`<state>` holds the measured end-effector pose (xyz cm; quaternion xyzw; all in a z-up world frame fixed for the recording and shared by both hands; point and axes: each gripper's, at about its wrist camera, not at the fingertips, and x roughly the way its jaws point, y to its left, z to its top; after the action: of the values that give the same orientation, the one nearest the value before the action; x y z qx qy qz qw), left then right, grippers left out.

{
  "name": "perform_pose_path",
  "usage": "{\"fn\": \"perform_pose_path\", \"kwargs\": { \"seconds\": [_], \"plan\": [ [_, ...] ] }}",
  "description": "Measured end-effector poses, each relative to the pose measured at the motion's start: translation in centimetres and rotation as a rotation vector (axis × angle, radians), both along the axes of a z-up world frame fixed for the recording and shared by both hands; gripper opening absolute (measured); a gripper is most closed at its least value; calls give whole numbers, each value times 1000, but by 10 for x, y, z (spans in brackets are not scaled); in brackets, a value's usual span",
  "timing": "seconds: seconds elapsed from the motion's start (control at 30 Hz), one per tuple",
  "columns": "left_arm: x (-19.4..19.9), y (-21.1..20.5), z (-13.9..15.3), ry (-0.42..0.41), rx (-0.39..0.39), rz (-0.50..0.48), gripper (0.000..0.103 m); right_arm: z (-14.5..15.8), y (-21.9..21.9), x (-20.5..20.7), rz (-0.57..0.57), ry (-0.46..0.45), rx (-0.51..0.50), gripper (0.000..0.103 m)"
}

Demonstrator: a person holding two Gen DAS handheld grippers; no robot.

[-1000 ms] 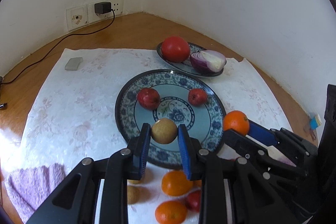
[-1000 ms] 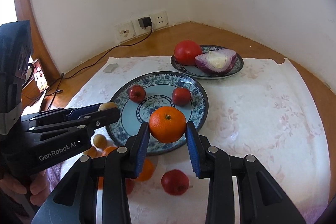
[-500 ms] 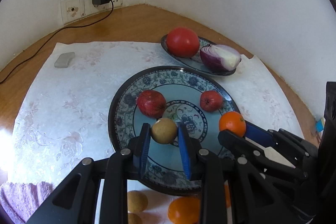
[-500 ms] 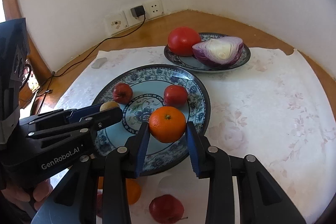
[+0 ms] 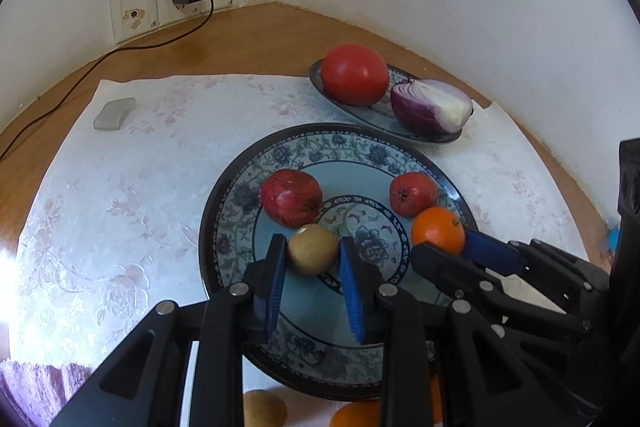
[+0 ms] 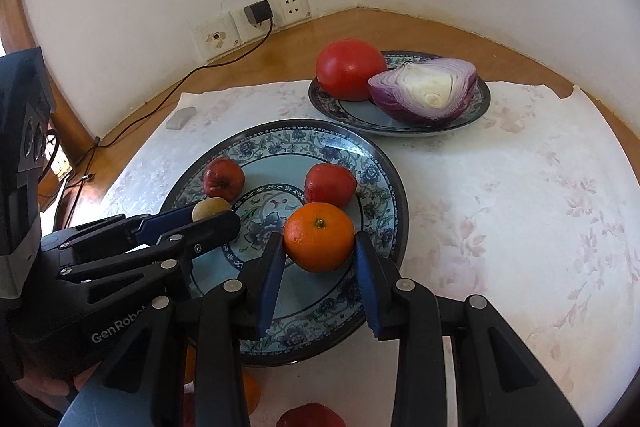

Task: Organize fruits
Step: 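Carry both fruits onto the plate while the right tool releases the orange, then open the left tool to set the brown fruit on the plate, then withdraw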

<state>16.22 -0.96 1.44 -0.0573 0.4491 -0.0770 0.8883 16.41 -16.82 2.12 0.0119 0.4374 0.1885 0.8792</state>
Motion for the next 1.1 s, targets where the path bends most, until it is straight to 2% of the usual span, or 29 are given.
{"fn": "perform_pose_path", "kwargs": {
  "seconds": [0.43, 0.53, 0.67, 1.1],
  "plan": [
    [-1, -1, 0, 3, 19, 5, 28, 0, 1, 0, 2, 5, -1, 37],
    [-1, 0, 1, 12, 19, 13, 29, 1, -1, 1, -1, 7, 10, 42],
    [-3, 2, 3, 18, 19, 26, 36, 3, -4, -1, -10, 4, 16, 46],
    [-21, 6, 14, 17, 16, 28, 40, 14, -6, -16, -18, -15, 33, 53]
  ]
}}
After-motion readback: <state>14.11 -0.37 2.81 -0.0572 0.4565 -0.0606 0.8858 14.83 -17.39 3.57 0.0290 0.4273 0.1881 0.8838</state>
